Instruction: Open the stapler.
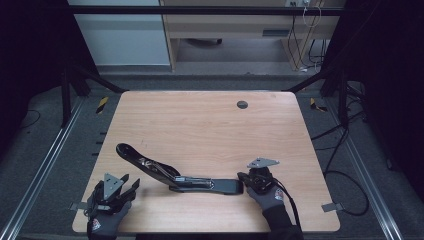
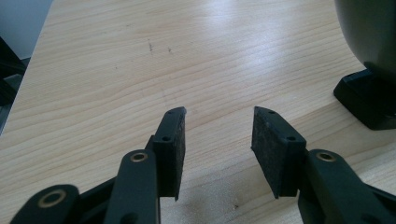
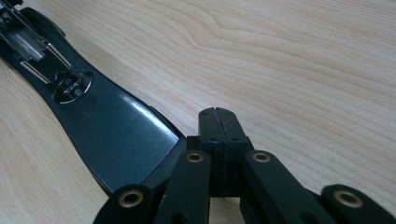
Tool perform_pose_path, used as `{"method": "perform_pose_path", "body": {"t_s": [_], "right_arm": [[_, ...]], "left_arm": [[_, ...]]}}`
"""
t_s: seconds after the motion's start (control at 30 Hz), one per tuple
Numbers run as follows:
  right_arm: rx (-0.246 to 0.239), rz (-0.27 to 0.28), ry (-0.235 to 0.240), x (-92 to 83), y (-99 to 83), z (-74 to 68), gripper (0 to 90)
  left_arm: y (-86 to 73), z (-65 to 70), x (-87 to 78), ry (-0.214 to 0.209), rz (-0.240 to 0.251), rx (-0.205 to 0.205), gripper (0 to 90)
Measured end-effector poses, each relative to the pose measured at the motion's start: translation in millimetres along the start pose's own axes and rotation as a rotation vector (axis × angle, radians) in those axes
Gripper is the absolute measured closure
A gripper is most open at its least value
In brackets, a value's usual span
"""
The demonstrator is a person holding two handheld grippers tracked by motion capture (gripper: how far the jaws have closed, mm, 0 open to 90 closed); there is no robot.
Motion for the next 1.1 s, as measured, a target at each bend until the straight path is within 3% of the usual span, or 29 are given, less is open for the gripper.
{"method": "perform_pose_path", "body": {"t_s": [0.3,0.5,0.77,1.1], "right_arm": [[-0.007,-0.006,0.016,-3.0,-3.1,-3.3,90.0],[-0.018,0.031,-0.013,-8.4,1.1,2.5,90.0],[-0.020,0.038,-0.053,-33.5,5.5,16.8,84.7],[-0.024,-0.019,-0.124,-70.2,4.6,44.9,76.0]], "left_arm": [[0.0,-0.3,-0.1,0.001,0.000,0.000,54.2],[-0.3,-0.7,-0.3,-0.002,0.000,-0.003,53.9],[-0.5,-0.9,0.3,-0.008,0.003,-0.011,53.0],[-0.8,-1.2,1.0,-0.009,0.000,-0.008,52.6]]}}
Point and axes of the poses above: each handheld gripper's, and its own axes: x roughly forward along the jaws, y roughly out of its top, z roughly to its right, the point moved 10 cm from there along x, roughly forward along the jaws, and after that the axes turned 2 degrees about -z, right-handed, at the moved point
